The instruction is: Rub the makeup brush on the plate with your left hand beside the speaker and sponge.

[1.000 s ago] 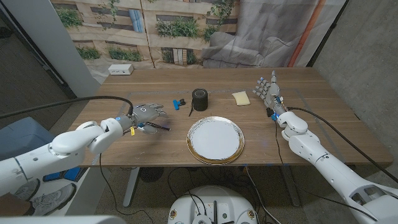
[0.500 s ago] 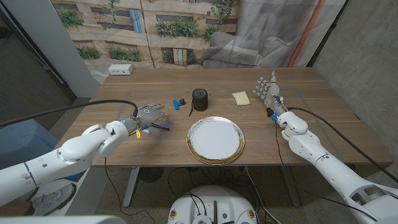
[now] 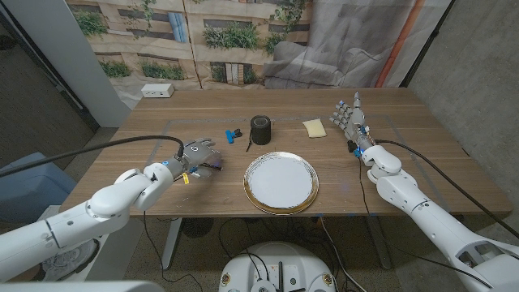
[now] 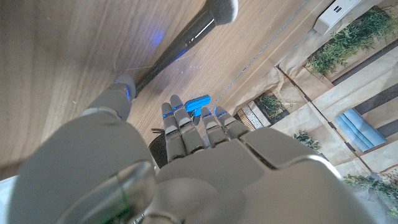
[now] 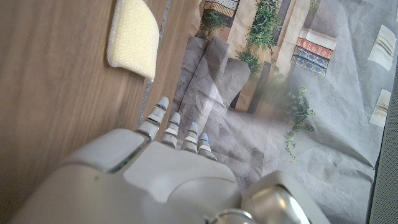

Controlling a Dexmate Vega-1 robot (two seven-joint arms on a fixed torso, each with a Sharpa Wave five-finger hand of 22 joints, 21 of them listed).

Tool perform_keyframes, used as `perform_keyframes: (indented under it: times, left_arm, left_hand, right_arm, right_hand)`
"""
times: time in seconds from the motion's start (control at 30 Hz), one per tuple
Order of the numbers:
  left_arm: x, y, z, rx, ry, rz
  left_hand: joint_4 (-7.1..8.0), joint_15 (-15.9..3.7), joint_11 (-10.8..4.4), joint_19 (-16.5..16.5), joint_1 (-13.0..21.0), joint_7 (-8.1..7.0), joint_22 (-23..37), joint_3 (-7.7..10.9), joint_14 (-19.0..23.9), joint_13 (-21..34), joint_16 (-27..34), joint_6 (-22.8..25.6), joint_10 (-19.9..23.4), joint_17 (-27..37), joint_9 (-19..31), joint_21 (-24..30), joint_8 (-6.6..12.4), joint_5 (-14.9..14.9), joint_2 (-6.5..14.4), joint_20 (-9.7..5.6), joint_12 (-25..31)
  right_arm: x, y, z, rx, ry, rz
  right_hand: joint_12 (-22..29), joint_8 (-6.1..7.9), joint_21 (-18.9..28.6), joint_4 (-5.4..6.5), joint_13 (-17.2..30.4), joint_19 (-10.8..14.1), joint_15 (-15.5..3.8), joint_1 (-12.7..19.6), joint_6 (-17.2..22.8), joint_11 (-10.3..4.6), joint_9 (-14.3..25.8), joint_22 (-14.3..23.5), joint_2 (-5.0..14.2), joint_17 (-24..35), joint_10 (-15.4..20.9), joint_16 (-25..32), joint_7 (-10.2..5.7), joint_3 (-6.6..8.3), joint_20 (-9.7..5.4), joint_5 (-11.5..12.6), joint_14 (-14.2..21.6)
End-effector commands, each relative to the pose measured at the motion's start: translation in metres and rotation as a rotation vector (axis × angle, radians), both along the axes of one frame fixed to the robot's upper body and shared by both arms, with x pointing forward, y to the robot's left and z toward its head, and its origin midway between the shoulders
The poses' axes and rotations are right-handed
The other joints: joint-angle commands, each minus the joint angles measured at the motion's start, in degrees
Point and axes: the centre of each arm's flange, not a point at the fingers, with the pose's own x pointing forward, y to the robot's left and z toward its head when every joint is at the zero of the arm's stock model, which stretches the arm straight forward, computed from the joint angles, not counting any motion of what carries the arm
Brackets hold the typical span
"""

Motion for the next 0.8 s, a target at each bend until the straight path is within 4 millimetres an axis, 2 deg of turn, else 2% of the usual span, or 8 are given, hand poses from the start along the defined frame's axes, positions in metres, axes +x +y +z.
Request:
perform_keyframes:
  times: [0.03,0.5,0.8]
  left_arm:
    - [0.0059,0.0007,-0.0051,-0.022,-0.020,0.017]
    - [0.0120,0.0054,-0.0055,-0.009,-0.015,0.024]
    - [0.0148,0.0097,-0.0065,-0.005,-0.005,0.029]
  left_hand:
    - [0.00,-4.32,-0.18,0.69,0.97,-0.26,0.09,-0.34,0.89,0.16,0.31,1.18,1.01,0.15,0.19,0.24,-0.02,0.16,-0.01,-0.12,-0.17]
    - [-0.06,-4.92,-0.37,2.09,2.31,-1.59,0.09,-0.90,2.76,0.15,0.26,4.37,3.19,0.14,0.20,0.39,0.12,0.14,0.27,0.19,-0.53]
    - [-0.03,-5.32,-1.25,3.02,2.97,-2.35,0.12,-1.36,3.53,0.15,0.17,5.93,4.76,0.14,0.23,0.49,0.06,0.10,0.29,-0.01,-0.61]
  right_arm:
    - [0.0002,-0.0001,-0.0001,0.000,0.000,0.000]
    - [0.0000,0.0000,0.0000,0.000,0.000,0.000]
    - [0.0000,0.0000,0.0000,0.000,0.000,0.000]
  right_hand:
    - [0.41,0.26,0.24,0.27,0.09,-0.04,0.54,0.09,-0.53,0.11,0.15,0.33,5.79,0.20,-0.40,0.19,0.02,-0.02,0.39,0.36,0.01]
    - [0.39,0.28,0.24,0.27,0.08,-0.05,0.47,0.08,-0.48,0.15,0.15,0.33,5.79,0.21,-0.45,0.18,0.07,-0.02,0.41,0.36,-0.02]
    - [0.36,0.27,0.24,0.27,0.07,-0.05,0.51,0.09,-0.51,0.08,0.15,0.33,5.80,0.21,-0.50,0.18,0.03,-0.01,0.44,0.36,-0.02]
